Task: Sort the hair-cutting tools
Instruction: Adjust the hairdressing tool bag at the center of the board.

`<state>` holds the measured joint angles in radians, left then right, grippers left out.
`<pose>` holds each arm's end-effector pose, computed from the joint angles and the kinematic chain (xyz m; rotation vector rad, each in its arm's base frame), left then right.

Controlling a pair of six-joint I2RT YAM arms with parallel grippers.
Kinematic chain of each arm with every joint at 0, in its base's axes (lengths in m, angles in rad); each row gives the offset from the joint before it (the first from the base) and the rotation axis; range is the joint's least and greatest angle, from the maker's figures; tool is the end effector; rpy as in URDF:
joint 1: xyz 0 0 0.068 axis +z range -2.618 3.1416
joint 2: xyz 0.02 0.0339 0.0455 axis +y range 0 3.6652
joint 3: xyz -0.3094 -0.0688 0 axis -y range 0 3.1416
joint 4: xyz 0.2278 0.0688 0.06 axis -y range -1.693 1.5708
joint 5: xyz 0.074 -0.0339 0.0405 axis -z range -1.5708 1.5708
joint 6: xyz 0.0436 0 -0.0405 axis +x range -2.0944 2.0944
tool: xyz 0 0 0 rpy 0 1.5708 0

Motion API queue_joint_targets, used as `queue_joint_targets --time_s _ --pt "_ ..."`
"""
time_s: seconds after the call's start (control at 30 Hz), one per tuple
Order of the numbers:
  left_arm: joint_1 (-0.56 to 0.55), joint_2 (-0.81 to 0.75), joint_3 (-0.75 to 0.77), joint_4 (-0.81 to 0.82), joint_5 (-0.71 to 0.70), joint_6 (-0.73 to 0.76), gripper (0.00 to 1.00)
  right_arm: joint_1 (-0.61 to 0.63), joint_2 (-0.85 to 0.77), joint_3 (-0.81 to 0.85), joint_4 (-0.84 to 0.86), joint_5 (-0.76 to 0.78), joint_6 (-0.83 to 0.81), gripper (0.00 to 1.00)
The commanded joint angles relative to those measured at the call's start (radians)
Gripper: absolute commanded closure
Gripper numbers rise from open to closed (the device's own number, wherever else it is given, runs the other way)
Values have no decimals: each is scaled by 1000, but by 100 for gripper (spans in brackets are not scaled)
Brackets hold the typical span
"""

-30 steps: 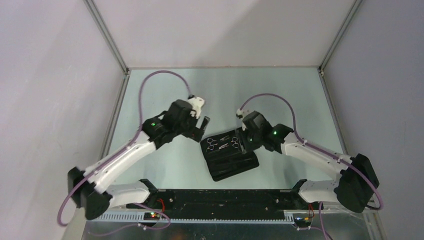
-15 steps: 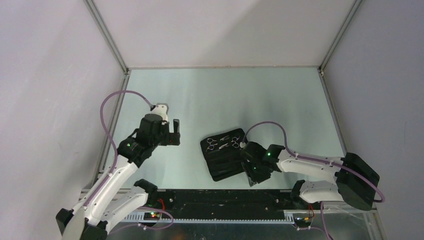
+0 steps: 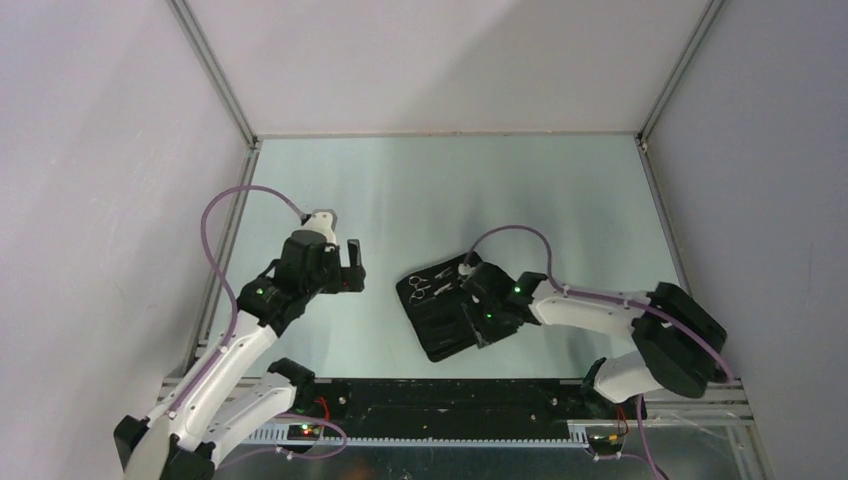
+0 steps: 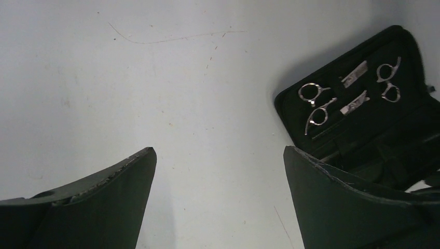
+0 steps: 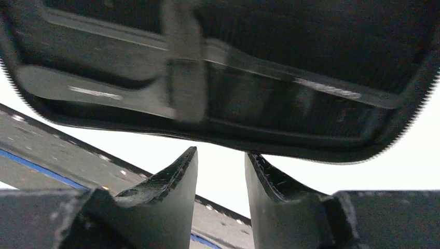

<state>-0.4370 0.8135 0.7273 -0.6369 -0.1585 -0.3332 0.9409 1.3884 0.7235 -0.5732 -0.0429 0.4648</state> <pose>0.1183 -0.0477 0.3010 0.0369 2.2923 -0.2197 0.1272 0.1777 0.2133 -0.6924 2.8093 0.3614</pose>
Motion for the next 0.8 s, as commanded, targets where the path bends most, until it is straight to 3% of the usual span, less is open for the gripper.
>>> queue_joint_targets --time_s 0.0,0.2,0.37,0.57,0.77 --pt "5 -62 -5 24 -81 -65 0 37 131 192 138 7 -86 58" --pt "6 -118 -18 -4 -132 -160 0 95 294 432 135 -52 -189 58" --pt "5 -149 -47 -19 -112 -215 0 73 271 526 56 -90 -264 54" --pt "6 -141 -74 -11 -48 -237 0 -136 186 529 66 -152 -350 47" --pt "5 -128 -52 -24 -40 -204 0 -305 256 581 150 -176 -505 47"
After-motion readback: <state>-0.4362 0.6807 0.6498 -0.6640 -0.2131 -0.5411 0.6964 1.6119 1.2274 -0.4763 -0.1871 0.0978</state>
